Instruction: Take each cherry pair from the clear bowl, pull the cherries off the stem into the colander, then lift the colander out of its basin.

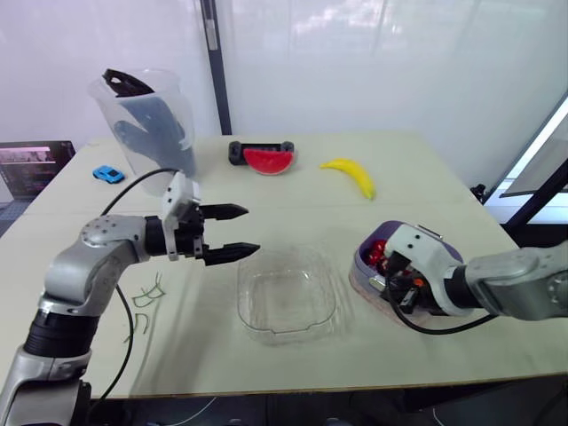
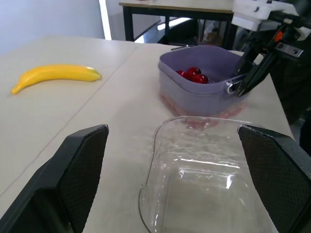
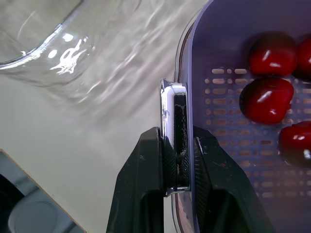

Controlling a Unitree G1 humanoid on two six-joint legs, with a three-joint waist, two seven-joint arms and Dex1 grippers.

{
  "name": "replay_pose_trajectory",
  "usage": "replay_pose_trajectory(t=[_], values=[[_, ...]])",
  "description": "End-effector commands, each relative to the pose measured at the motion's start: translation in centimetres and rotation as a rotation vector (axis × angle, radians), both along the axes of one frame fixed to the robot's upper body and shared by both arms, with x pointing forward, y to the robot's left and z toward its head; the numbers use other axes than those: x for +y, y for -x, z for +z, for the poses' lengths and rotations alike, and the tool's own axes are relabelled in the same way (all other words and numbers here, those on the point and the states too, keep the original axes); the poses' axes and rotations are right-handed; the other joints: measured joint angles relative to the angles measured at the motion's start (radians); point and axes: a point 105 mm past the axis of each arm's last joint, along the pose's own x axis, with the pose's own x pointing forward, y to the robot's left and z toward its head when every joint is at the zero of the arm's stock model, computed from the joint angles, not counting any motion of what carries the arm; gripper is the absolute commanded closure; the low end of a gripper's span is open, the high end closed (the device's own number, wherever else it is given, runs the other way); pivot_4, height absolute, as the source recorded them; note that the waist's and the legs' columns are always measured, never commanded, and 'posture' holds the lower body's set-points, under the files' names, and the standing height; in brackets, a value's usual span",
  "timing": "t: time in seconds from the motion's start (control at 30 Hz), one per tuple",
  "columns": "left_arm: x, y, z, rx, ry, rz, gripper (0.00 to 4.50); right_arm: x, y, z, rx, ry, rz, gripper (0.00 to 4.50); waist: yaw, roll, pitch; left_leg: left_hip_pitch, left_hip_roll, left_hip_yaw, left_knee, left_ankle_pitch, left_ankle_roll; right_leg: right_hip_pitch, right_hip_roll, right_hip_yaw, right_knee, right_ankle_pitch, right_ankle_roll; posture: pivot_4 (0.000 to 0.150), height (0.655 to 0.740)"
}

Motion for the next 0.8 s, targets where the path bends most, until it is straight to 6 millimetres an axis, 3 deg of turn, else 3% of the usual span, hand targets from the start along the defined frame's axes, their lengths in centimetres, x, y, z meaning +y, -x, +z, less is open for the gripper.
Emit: replay_pose_trajectory(t=[0.03, 0.23, 0.57, 0.8], values=[[-0.3, 0.1, 1.1, -0.053, -0.001, -0.015, 0.0, -0.4, 0.3, 2.4, -0.12, 0.04, 0.023, 4.27, 0.002, 0.0, 0.0, 0.0, 0.0, 0.0, 0.0, 0.0, 0.0, 0.0, 0.0, 0.0, 0.0, 0.0, 0.0, 0.15, 0.74], [-0.6, -0.1, 1.0, -0.056, 0.0, -0.025, 0.0, -1.4, 0.6, 4.0, -0.149, 0.078, 0.025, 4.27, 0.006, 0.0, 0.0, 0.0, 0.0, 0.0, 0.0, 0.0, 0.0, 0.0, 0.0, 0.0, 0.0, 0.0, 0.0, 0.15, 0.74], [-0.8, -0.1, 1.1, -0.035, 0.02, -0.035, 0.0, -1.3, 2.1, 6.7, -0.146, 0.02, 0.113, 4.27, 0.009, 0.0, 0.0, 0.0, 0.0, 0.0, 0.001, 0.0, 0.0, 0.0, 0.0, 0.0, 0.0, 0.0, 0.0, 0.15, 0.74], [-0.7, 0.1, 1.0, -0.05, 0.004, -0.049, 0.0, -1.4, 2.5, 6.1, -0.103, -0.002, 0.118, 4.27, 0.022, 0.0, 0.0, 0.0, 0.0, 0.0, 0.001, 0.0, 0.0, 0.0, 0.0, 0.0, 0.0, 0.0, 0.0, 0.15, 0.74]])
